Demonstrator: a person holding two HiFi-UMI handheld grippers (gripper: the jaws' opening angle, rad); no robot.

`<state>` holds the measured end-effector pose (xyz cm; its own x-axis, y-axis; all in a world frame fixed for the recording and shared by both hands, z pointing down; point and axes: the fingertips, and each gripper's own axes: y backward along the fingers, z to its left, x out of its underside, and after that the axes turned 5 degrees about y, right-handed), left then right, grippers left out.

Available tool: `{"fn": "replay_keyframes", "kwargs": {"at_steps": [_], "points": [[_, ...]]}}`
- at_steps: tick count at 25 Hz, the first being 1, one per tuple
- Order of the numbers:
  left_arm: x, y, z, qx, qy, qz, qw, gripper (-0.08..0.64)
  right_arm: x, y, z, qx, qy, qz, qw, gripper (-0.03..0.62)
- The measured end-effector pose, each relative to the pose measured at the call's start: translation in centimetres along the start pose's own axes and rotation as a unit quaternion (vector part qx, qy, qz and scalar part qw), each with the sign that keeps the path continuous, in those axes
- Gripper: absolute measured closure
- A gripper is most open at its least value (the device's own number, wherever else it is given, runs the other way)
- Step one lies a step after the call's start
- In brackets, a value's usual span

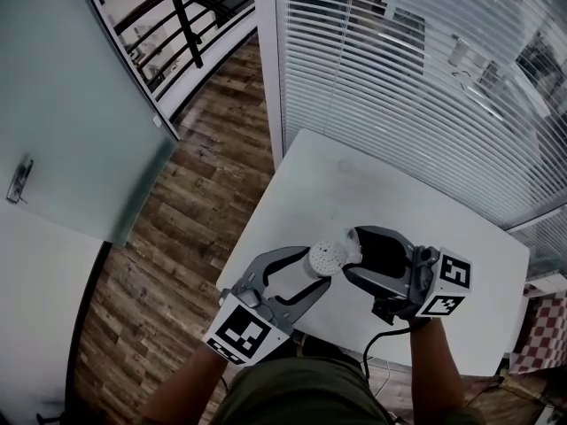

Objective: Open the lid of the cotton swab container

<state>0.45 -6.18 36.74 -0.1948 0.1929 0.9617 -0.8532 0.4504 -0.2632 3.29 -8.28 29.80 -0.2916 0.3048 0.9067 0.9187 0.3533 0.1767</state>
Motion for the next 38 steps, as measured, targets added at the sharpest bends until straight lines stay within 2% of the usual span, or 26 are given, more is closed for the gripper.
{"fn": "replay_keyframes", "kwargs": {"at_steps": [17,26,38], "points": [[-0.2,0.6,0.0,-0.012,-0.005,-0.01,0.9999,0.336,-0.1,2.1,-0.6,0.033,-0.012,-0.011,0.999,0.341],[-0.8,0.9,0.4,-0.019,-0.005,-0.02,0.9996,0.336,0.5,2.9,-1.2,0.049,-0.025,-0.015,0.998,0.394],[-1.1,1.0,0.4,-0.018,-0.008,-0.022,0.9996,0.336,1.6,3.4,-1.4,0.061,-0.041,-0.009,0.997,0.394]]}}
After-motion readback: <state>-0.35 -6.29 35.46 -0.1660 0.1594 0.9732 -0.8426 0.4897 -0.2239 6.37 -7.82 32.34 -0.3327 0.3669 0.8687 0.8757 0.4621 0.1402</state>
